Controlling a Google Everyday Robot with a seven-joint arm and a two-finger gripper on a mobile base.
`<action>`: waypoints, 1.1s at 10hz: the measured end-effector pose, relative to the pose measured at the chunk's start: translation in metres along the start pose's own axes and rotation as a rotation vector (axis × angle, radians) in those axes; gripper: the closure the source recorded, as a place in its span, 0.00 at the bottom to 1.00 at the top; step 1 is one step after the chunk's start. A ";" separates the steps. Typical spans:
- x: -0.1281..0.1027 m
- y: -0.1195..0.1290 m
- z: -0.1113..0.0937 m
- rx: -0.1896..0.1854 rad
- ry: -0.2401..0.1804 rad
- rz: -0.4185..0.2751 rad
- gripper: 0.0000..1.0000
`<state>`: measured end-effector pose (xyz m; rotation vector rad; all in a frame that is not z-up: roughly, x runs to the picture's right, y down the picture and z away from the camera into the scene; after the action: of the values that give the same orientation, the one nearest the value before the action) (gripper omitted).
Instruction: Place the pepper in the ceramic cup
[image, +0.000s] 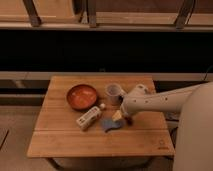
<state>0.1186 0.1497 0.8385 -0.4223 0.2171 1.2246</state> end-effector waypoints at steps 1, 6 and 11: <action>-0.002 -0.005 -0.010 0.031 -0.017 -0.002 0.20; 0.011 -0.037 -0.007 0.102 -0.001 0.104 0.20; 0.007 -0.070 -0.001 0.139 0.019 0.153 0.20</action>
<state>0.1869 0.1360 0.8485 -0.3011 0.3541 1.3466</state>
